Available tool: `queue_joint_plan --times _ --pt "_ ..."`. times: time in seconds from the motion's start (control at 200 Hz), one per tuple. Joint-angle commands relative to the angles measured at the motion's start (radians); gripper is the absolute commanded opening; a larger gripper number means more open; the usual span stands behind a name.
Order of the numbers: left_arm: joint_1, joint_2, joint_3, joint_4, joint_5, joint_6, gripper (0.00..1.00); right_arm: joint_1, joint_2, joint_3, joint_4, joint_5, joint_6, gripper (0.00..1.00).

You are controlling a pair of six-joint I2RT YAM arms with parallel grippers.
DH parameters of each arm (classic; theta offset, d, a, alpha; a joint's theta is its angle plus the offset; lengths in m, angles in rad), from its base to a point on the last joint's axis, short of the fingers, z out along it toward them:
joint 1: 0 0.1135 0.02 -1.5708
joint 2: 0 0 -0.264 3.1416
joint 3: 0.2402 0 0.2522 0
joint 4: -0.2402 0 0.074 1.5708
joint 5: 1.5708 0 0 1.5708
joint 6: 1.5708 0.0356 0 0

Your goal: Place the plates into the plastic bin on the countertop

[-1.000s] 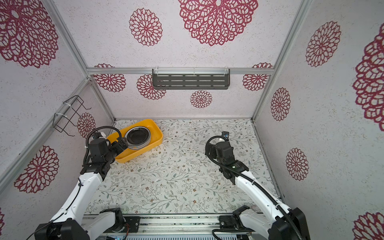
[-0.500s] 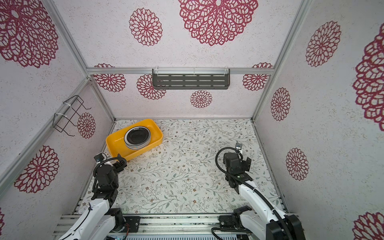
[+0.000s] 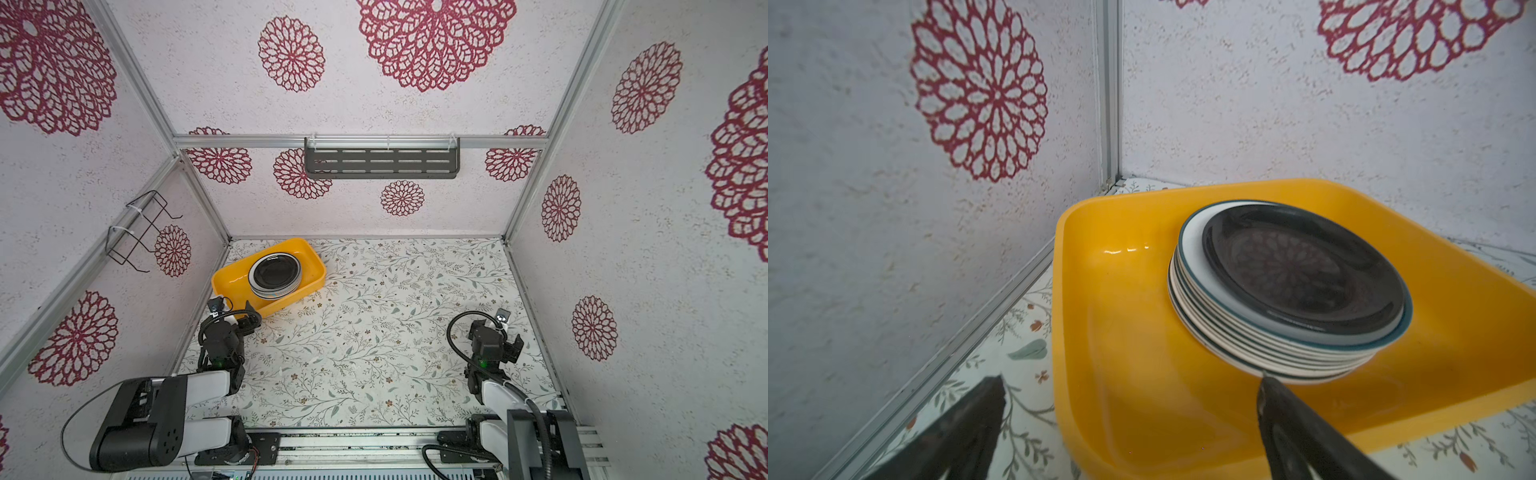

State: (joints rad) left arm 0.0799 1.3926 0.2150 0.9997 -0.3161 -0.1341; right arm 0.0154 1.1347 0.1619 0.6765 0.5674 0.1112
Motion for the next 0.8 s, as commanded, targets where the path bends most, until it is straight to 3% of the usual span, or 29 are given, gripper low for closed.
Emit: queue_joint_plan --times 0.0,0.08,0.17,0.245,0.555,0.796 --pt "0.008 0.129 0.021 0.227 0.076 0.031 0.97 -0.015 0.067 0.051 0.16 -0.124 -0.068 0.99" --pt "0.009 0.222 0.003 0.366 0.076 0.033 0.97 -0.017 0.121 0.052 0.262 -0.147 -0.09 0.99" --pt "0.03 0.2 -0.023 0.359 0.071 0.002 0.97 -0.024 0.168 0.044 0.363 -0.178 -0.1 0.99" --pt "0.065 0.209 -0.018 0.371 0.116 -0.023 0.97 -0.025 0.179 0.068 0.331 -0.199 -0.104 0.99" --pt "0.089 0.166 0.142 0.016 0.231 -0.017 0.97 -0.025 0.142 0.029 0.355 -0.322 -0.121 0.99" --pt "0.088 0.166 0.147 0.014 0.232 -0.018 0.97 -0.017 0.279 0.026 0.547 -0.388 -0.065 0.99"
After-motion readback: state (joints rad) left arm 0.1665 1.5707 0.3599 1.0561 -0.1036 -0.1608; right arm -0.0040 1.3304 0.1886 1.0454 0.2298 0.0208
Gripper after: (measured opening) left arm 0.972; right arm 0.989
